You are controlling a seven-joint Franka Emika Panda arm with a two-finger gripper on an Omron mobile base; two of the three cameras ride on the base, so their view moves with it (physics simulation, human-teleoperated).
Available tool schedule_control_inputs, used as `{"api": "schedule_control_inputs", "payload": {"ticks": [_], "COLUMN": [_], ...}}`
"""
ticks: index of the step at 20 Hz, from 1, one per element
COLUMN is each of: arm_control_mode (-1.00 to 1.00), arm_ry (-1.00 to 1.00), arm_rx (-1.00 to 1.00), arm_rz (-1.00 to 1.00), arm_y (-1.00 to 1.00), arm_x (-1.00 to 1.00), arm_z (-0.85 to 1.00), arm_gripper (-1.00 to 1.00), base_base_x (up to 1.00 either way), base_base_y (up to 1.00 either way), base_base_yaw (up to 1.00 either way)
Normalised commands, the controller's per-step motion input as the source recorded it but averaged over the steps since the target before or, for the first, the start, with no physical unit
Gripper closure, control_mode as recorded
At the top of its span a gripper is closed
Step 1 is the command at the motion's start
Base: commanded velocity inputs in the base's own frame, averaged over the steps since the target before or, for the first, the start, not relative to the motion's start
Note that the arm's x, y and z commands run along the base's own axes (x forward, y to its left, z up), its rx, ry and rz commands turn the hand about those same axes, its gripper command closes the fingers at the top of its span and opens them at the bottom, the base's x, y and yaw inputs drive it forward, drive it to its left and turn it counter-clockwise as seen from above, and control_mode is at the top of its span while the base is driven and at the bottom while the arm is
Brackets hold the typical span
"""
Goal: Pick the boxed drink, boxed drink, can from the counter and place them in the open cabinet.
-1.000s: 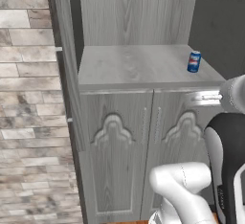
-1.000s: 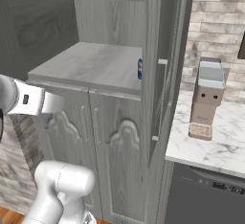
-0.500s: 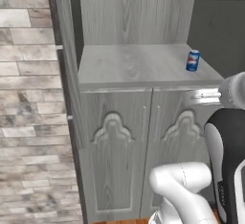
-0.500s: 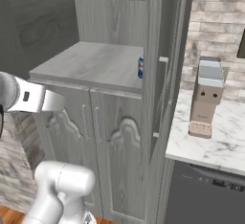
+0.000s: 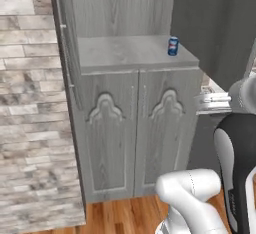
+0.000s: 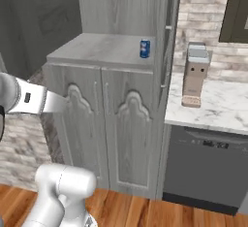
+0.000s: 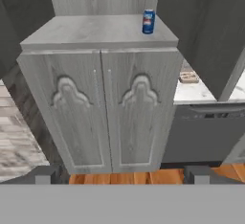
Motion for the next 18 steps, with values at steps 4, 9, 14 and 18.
{"api": "schedule_control_inputs", "payload": {"ticks": [4,9,14,18], "arm_control_mode": [1.00,1.00,1.00,1.00], "arm_ry": [0.00,0.00,0.00,0.00], "arm_rx": [0.00,0.00,0.00,0.00], "arm_rz": [0.00,0.00,0.00,0.00], "arm_y": [0.00,0.00,0.00,0.00], "arm_x": [0.00,0.00,0.00,0.00], "arm_z": [0.00,0.00,0.00,0.00], "arm_gripper": [-1.00,-1.00,-1.00,-1.00], "base_base_x": [-0.79,-0.53,-0.36,-0.24], "base_base_y": [0.00,0.02,0.09,0.04], "base_base_yaw": [-0.26,-0.30,-0.41,-0.51]}}
